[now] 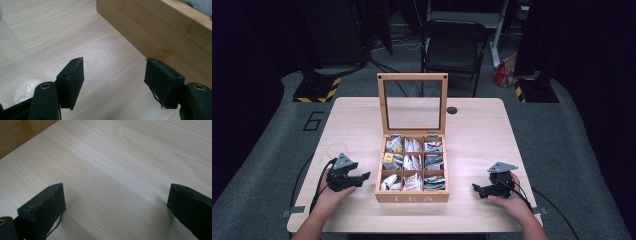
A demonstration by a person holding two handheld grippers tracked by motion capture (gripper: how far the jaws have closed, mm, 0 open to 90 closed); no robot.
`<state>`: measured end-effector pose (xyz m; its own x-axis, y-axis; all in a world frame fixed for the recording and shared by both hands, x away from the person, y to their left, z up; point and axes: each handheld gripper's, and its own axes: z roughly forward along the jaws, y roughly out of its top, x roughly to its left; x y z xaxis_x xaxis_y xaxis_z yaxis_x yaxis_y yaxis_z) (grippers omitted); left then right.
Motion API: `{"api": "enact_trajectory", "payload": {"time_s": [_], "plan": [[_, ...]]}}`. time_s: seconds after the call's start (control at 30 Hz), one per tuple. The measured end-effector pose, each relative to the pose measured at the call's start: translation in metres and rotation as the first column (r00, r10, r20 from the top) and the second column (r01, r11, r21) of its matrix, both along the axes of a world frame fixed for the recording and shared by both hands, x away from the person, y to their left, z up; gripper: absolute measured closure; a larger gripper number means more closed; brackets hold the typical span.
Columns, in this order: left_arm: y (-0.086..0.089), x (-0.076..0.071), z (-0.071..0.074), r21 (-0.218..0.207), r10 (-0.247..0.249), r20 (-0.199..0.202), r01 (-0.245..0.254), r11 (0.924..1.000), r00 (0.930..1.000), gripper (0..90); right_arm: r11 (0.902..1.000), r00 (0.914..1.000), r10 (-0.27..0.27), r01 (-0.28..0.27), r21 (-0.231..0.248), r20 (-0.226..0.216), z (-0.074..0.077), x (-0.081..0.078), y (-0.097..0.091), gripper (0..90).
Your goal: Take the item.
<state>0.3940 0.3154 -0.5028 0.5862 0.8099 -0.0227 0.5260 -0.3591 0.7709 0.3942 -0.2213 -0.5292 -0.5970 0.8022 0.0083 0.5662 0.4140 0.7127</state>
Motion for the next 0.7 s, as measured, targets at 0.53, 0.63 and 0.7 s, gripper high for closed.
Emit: {"api": "enact_trajectory", "payload": {"time_s": [0.53,0.63,0.7], "plan": [[0.000,-0.002,0.021,-0.084,0.006,-0.004,-0.006,0.9965,1.0000,42.0,1.0000,1.0000,0.000,0.000,-0.001,-0.001,0.000,0.000,0.000,1.0],[-0.002,-0.002,0.026,-0.075,-0.012,0.005,0.012,0.9971,0.9999,42.4,1.0000,1.0000,-0.001,0.001,-0.001,0.002,0.000,0.000,0.000,0.9],[-0.004,-0.002,0.029,-0.075,-0.016,0.010,0.017,0.9970,0.9998,42.5,1.0000,1.0000,0.000,0.000,-0.001,0.000,0.000,0.000,0.000,1.0]]}}
